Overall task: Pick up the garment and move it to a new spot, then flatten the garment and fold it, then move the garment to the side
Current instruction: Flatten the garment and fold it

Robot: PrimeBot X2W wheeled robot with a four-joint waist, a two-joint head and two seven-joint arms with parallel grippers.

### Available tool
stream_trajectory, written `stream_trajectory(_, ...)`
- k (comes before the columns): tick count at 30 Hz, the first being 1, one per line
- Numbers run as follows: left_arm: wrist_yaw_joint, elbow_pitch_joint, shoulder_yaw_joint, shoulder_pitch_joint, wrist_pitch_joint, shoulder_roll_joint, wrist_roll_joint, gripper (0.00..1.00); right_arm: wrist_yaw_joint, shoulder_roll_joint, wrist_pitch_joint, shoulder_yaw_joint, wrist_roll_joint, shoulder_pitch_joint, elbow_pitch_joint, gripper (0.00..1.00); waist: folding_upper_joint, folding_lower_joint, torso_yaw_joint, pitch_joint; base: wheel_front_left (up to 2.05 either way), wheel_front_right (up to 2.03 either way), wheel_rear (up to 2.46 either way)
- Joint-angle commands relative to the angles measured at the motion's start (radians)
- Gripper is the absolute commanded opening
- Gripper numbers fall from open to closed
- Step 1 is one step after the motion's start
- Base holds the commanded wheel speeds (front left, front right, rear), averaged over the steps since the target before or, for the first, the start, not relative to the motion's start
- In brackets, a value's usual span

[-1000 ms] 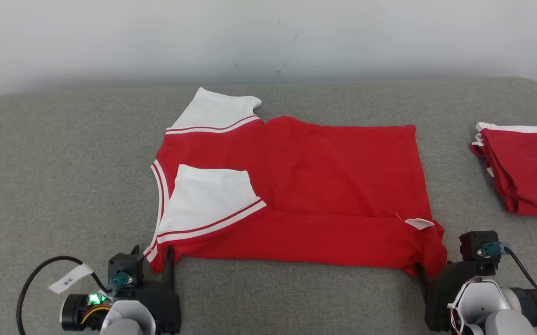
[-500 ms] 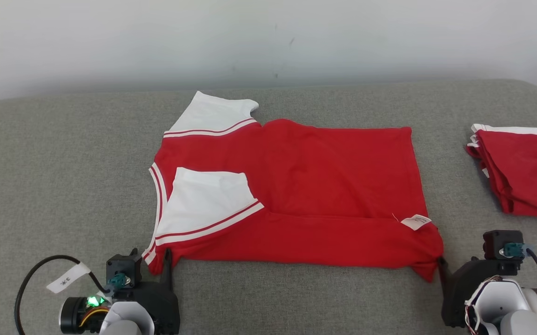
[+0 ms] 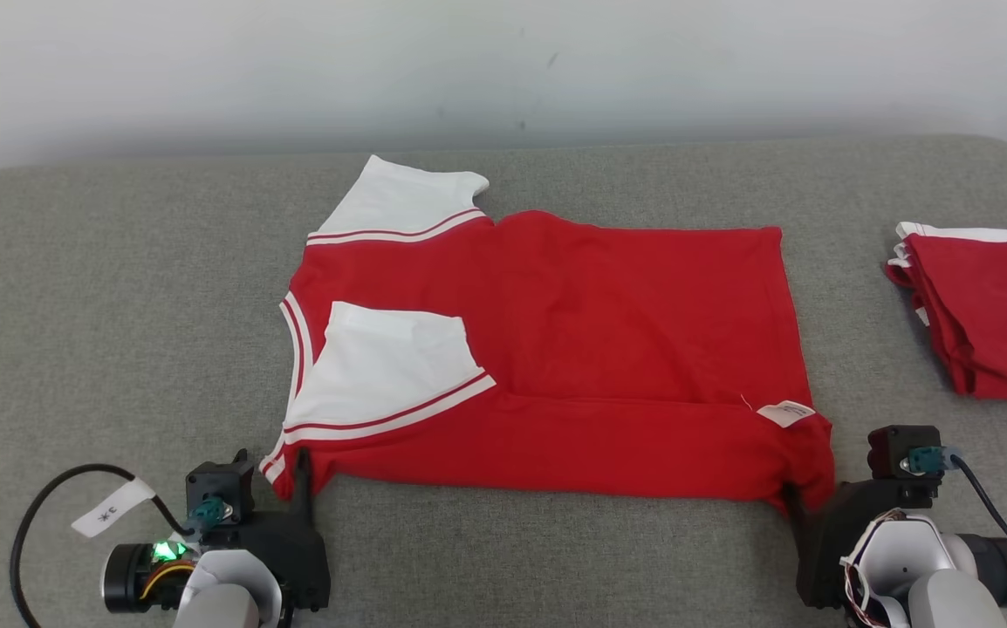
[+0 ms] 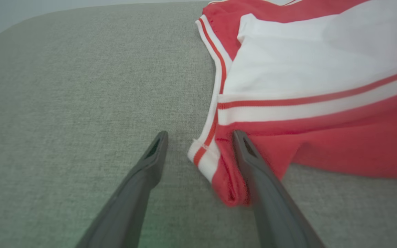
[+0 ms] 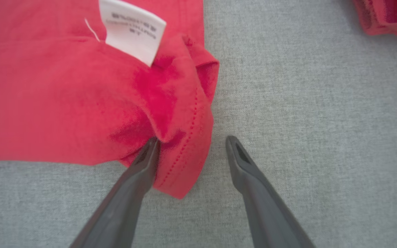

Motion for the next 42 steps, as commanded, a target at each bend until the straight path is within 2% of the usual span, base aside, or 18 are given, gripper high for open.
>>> stream_trajectory(1,-0.007,0.018,0.003,-0.005,-0.001,0.006,-0.015,0.71,-0.003,0.003,0.002,0.005,0.002,-0.009,0.007,0.87,0.0000,0.0000,0.000,0.004,0.00,0.00,0.00)
stream_trajectory(2,-0.012,0.026,0.002,-0.010,0.006,0.004,-0.016,0.44,-0.003,0.003,0.002,0.007,0.003,-0.011,0.010,0.76,0.0000,0.0000,0.001,0.005,0.00,0.00,0.00)
stream_trajectory(3,-0.017,0.032,0.001,-0.013,0.012,0.002,-0.020,0.32,-0.003,0.003,0.004,0.008,0.004,-0.013,0.014,0.69,0.0000,0.0000,0.002,0.006,0.00,0.00,0.00)
stream_trajectory(4,-0.024,0.040,0.000,-0.012,0.020,0.000,-0.026,0.00,-0.003,0.003,0.009,0.008,0.006,-0.014,0.018,0.45,0.0000,0.0000,0.003,0.006,0.00,0.00,0.00)
stream_trajectory(5,-0.032,0.051,0.001,-0.011,0.030,-0.003,-0.033,0.00,-0.003,0.002,0.013,0.011,0.006,-0.015,0.022,0.35,0.0000,0.0000,0.004,0.005,0.00,0.00,0.00)
stream_trajectory(7,-0.042,0.067,0.003,-0.011,0.047,-0.008,-0.047,0.00,-0.003,0.002,0.017,0.015,0.008,-0.016,0.024,0.04,0.0000,0.0000,0.006,0.002,0.00,0.00,0.00)
stream_trajectory(8,-0.049,0.075,0.005,-0.008,0.053,-0.011,-0.055,0.00,-0.003,0.001,0.017,0.019,0.008,-0.016,0.023,0.00,0.0000,0.0000,0.007,0.000,0.00,0.00,0.00)
stream_trajectory(15,-0.082,0.083,0.048,0.004,0.050,-0.019,-0.129,0.00,-0.003,-0.026,0.013,0.045,0.024,-0.002,-0.001,0.00,0.0000,0.0000,0.014,-0.030,0.00,0.00,0.00)
stream_trajectory(22,-0.131,0.036,0.116,0.067,0.082,-0.034,-0.276,0.00,-0.003,-0.119,0.054,0.112,0.099,0.066,-0.071,0.00,0.0000,0.0000,0.024,-0.081,0.00,0.00,0.00)
stream_trajectory(26,-0.144,-0.047,0.117,0.142,0.129,-0.040,-0.343,0.00,-0.003,-0.180,0.090,0.130,0.160,0.133,-0.142,0.00,0.0000,0.0000,0.032,-0.111,0.00,0.00,0.00)
stream_trajectory(30,-0.145,-0.192,0.100,0.260,0.177,-0.041,-0.395,0.00,-0.003,-0.223,0.122,0.116,0.202,0.213,-0.232,0.00,0.0000,0.0000,0.037,-0.145,0.00,0.00,0.00)
stream_trajectory(33,-0.119,-0.329,0.078,0.372,0.223,-0.042,-0.399,0.00,-0.003,-0.233,0.156,0.099,0.212,0.277,-0.301,0.00,0.0000,0.0000,0.037,-0.163,0.00,0.00,0.00)
stream_trajectory(39,-0.014,-0.642,0.032,0.591,0.306,-0.042,-0.375,0.00,-0.003,-0.194,0.206,0.068,0.205,0.375,-0.379,0.00,0.0000,0.0000,0.041,-0.169,0.00,0.00,0.00)
stream_trajectory(42,0.033,-0.748,0.011,0.654,0.335,-0.017,-0.338,0.00,-0.003,-0.179,0.214,0.069,0.198,0.391,-0.374,0.00,0.0000,0.0000,0.044,-0.170,0.00,0.00,0.00)
